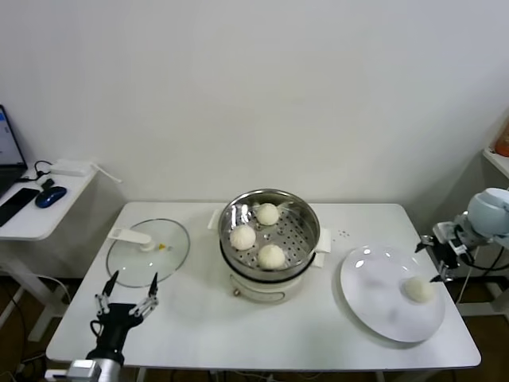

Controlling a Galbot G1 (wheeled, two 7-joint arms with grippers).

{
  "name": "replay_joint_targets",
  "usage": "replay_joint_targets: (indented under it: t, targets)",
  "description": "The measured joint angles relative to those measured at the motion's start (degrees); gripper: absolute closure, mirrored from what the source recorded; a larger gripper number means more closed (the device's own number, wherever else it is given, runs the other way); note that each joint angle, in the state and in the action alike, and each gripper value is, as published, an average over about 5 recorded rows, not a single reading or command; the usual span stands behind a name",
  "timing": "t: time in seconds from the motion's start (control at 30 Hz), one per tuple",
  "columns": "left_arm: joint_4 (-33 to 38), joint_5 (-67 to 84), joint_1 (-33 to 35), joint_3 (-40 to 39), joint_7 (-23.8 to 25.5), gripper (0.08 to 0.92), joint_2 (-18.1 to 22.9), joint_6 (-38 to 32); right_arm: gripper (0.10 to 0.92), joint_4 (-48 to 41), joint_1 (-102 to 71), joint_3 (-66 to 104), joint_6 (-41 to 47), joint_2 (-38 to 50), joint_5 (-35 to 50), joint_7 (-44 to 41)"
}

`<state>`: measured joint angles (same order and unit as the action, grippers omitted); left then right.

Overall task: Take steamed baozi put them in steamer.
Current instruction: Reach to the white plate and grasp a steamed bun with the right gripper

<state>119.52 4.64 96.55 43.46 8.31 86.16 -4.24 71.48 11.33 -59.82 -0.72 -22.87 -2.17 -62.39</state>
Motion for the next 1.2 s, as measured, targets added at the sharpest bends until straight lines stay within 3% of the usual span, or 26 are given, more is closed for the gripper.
replay_joint_targets:
  t: [0.33,1.2]
  targets:
    - [0.0,-0.3,0.3,0.6,-0.1,0.177,0.1,0.1,0.203,-4.1,-6.1,4.6,-0.7,-2.5,-4.5,0.1]
    - [-0.9,-0.9,0.2,0.9,-0.3,0.177,0.2,0.3,0.203,-8.4,-13.3,9.1,-0.5,-7.0,-6.6,0.3]
